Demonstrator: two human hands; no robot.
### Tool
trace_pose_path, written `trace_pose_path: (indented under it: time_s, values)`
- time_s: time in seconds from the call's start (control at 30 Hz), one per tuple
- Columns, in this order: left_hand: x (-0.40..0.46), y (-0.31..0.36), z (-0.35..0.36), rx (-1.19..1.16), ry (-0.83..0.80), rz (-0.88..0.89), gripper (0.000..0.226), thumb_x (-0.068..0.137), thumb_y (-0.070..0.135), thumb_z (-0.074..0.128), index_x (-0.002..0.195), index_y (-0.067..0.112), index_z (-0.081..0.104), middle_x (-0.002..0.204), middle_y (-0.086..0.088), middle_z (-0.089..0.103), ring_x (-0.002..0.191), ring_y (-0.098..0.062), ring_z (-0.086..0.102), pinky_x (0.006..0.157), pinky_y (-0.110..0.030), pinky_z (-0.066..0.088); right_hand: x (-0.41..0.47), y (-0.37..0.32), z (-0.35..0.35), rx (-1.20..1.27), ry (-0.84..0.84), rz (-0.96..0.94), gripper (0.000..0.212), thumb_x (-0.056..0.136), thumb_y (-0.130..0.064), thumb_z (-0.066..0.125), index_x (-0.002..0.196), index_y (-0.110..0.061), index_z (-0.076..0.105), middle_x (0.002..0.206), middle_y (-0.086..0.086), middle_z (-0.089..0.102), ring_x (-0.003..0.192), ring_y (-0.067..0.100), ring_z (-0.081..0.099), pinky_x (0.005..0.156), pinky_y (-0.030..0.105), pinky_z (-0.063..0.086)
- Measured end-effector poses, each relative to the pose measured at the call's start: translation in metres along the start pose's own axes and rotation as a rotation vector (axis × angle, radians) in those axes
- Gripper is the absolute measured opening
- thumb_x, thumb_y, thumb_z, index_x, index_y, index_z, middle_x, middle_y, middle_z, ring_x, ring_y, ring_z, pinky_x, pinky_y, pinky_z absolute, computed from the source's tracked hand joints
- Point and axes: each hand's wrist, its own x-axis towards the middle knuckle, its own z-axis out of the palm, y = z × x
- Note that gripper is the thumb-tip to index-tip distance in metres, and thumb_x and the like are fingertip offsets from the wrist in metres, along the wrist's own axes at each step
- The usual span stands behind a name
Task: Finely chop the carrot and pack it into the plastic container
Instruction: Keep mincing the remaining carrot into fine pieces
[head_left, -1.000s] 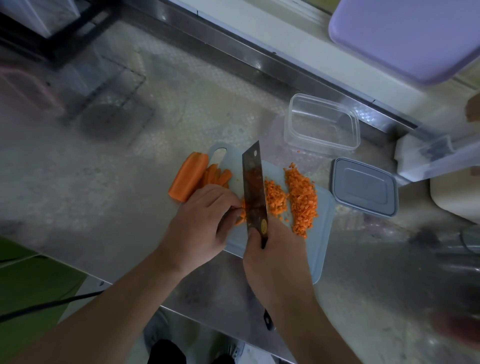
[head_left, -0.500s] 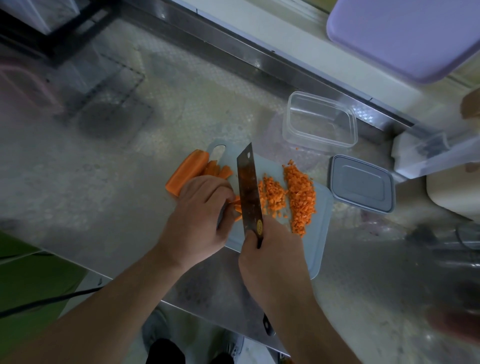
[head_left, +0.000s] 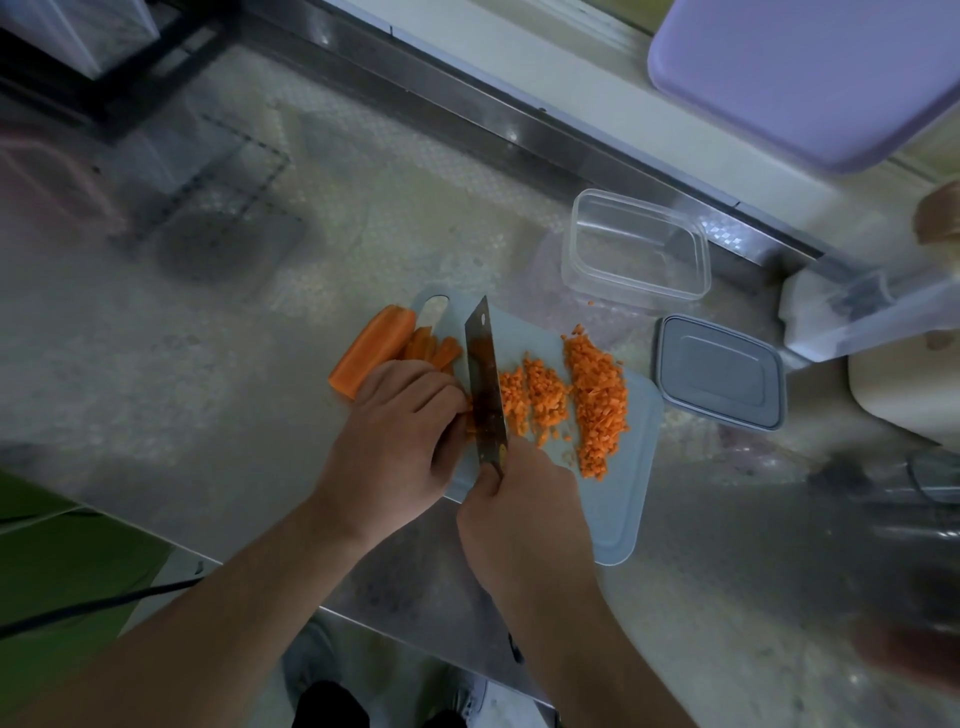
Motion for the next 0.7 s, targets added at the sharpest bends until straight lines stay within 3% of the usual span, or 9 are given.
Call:
trace_pose_path:
  time_s: [0.27, 0.7]
  values:
    - [0.000, -0.002, 0.001, -0.027, 0.002, -0.003, 0.002, 0.095, 0.014, 0.073, 0.095, 0.013, 0.072, 0.102, 0.002, 0.070, 0.109, -0.023, 0.062, 0.107, -0.034, 0.040, 0.002, 0.007, -0.004, 0.074, 0.076, -0.050, 0.022, 0.099, -0.028, 0.046, 0.078, -0.032, 0.044, 0.068, -0.007, 0.052, 0.064, 0.013, 0.052, 0.052, 0.024, 0.030]
    - [-0.001, 0.001, 0.001, -0.039, -0.002, -0.055, 0.006, 0.092, 0.006, 0.072, 0.096, 0.008, 0.068, 0.106, -0.004, 0.065, 0.112, -0.027, 0.059, 0.103, -0.039, 0.044, -0.004, 0.003, -0.011, 0.051, 0.057, -0.061, 0.029, 0.100, -0.028, 0.048, 0.072, -0.029, 0.043, 0.065, -0.005, 0.052, 0.060, 0.014, 0.050, 0.050, 0.023, 0.028]
